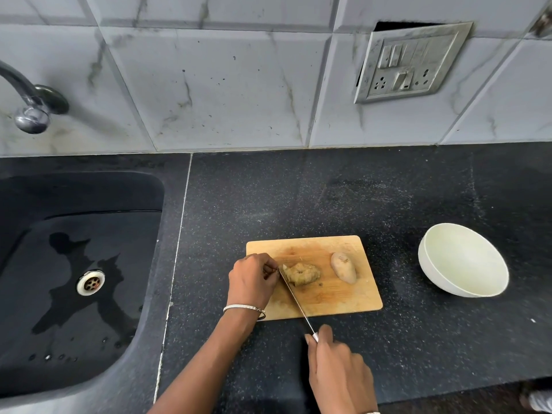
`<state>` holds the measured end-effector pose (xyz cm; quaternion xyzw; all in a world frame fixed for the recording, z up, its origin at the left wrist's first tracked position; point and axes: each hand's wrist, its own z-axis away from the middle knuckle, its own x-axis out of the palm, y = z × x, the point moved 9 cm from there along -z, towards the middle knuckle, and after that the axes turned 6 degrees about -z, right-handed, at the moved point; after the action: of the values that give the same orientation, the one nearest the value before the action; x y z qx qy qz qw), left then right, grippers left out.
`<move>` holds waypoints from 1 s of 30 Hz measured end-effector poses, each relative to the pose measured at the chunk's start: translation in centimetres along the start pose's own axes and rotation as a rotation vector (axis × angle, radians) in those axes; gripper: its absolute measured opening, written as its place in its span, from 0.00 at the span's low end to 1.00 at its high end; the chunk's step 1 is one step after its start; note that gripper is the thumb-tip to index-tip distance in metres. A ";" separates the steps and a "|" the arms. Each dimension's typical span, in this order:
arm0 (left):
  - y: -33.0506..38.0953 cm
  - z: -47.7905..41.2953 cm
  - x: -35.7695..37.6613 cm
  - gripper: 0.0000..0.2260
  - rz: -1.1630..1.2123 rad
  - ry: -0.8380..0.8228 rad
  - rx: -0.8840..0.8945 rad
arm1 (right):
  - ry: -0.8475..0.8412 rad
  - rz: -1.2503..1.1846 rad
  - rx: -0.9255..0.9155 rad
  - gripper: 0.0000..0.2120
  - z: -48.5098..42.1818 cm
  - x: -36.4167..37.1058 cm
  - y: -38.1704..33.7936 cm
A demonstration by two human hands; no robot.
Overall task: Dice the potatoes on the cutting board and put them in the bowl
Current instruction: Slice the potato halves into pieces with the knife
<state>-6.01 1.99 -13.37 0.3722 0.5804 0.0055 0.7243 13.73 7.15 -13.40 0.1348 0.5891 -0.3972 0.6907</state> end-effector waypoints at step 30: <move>-0.7 0.1 0.4 0.03 -0.015 -0.054 -0.066 | -0.088 -0.011 0.024 0.17 -2.0 1.1 -1.0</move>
<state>-6.05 1.64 -14.08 0.3440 0.5628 0.0092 0.7515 11.59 7.38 -14.67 0.1222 0.5540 -0.4138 0.7120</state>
